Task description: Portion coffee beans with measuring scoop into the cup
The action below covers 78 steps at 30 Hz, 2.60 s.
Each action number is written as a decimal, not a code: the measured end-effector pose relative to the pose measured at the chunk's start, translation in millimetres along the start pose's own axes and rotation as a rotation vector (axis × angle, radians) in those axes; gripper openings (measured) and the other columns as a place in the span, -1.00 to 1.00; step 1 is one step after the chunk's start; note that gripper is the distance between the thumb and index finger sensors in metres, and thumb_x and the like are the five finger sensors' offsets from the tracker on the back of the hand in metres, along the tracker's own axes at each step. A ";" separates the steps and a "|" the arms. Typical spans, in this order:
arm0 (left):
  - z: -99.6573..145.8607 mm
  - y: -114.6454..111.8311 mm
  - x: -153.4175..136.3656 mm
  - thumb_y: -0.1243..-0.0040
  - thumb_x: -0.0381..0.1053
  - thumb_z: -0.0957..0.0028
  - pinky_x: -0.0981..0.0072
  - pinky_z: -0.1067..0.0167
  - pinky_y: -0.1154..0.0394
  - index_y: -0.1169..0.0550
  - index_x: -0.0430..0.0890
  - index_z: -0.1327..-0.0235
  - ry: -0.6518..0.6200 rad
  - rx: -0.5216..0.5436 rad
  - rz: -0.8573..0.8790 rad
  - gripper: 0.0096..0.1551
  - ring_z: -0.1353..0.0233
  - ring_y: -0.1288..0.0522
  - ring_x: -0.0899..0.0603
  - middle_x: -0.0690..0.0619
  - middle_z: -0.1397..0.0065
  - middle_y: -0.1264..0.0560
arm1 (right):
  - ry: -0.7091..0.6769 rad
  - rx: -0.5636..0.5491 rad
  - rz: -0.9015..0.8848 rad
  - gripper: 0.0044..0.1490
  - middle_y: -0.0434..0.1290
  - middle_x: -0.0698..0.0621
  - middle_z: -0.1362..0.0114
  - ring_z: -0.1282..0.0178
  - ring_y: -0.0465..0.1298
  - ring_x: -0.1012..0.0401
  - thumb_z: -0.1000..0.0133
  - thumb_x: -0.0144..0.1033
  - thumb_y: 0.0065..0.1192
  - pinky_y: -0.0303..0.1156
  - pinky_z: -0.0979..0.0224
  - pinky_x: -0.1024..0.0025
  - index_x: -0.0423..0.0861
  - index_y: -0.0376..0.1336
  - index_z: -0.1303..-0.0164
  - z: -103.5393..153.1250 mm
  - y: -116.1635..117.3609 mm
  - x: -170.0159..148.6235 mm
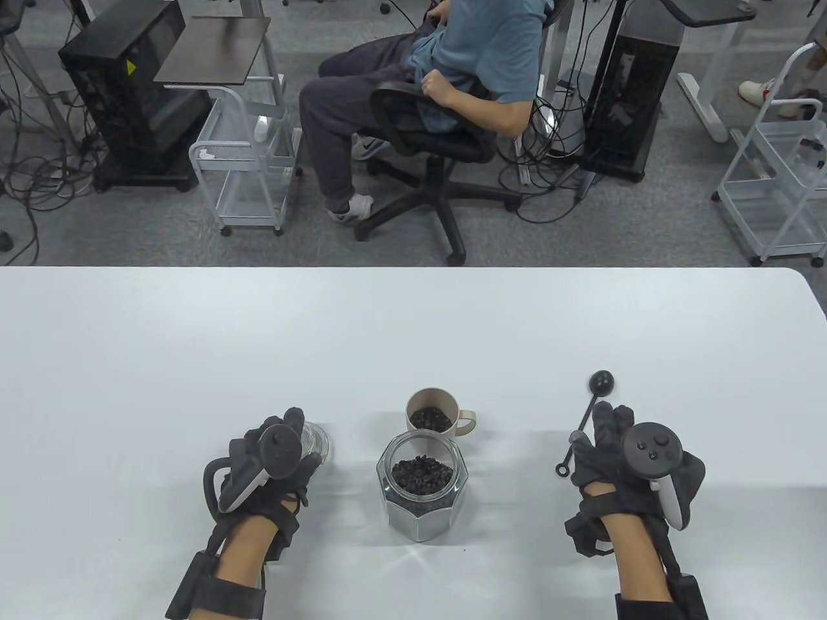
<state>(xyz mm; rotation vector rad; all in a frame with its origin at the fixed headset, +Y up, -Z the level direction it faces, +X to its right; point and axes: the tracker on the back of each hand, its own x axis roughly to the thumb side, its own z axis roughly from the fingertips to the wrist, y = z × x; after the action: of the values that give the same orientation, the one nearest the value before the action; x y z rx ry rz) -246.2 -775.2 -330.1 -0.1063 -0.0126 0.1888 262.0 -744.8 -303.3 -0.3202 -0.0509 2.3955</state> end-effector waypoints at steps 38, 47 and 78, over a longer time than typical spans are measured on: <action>94.4 74.6 120.9 -0.05 0.43 -0.04 -0.28 -0.52 -0.14 -0.07 0.08 -0.65 -0.523 0.511 0.276 -0.03 -0.54 -0.28 -0.35 -0.16 -0.66 -0.16 | 0.010 0.007 -0.032 -0.13 -0.16 -0.37 -0.63 -0.56 -0.11 -0.59 -0.16 -0.08 0.20 -0.07 -0.32 -0.65 -0.13 -0.01 -0.60 -0.3 -2.5 -0.3; 94.6 68.9 138.6 -0.06 0.42 -0.04 -0.29 -0.53 -0.12 -0.08 0.11 -0.65 -0.567 0.480 0.219 -0.04 -0.55 -0.29 -0.35 -0.15 -0.67 -0.17 | 0.007 0.012 -0.037 -0.13 -0.16 -0.37 -0.63 -0.56 -0.11 -0.59 -0.16 -0.08 0.20 -0.07 -0.32 -0.65 -0.13 -0.01 -0.61 -1.0 -2.4 -0.1; 83.4 54.3 157.7 -0.04 0.39 -0.03 -0.35 -0.49 -0.13 -0.28 0.19 -0.63 -0.599 0.351 0.147 -0.16 -0.52 -0.34 -0.38 -0.21 -0.66 -0.25 | 0.003 0.020 -0.038 -0.14 -0.15 -0.37 -0.63 -0.55 -0.11 -0.59 -0.16 -0.08 0.20 -0.07 -0.32 -0.65 -0.13 0.00 -0.60 -0.5 -1.2 1.1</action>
<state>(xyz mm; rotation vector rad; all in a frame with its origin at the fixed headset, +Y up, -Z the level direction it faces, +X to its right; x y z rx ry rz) -103.3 -683.8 -252.6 0.3032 -0.5681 0.3612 262.1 -743.3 -303.8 -0.3108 -0.0317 2.3559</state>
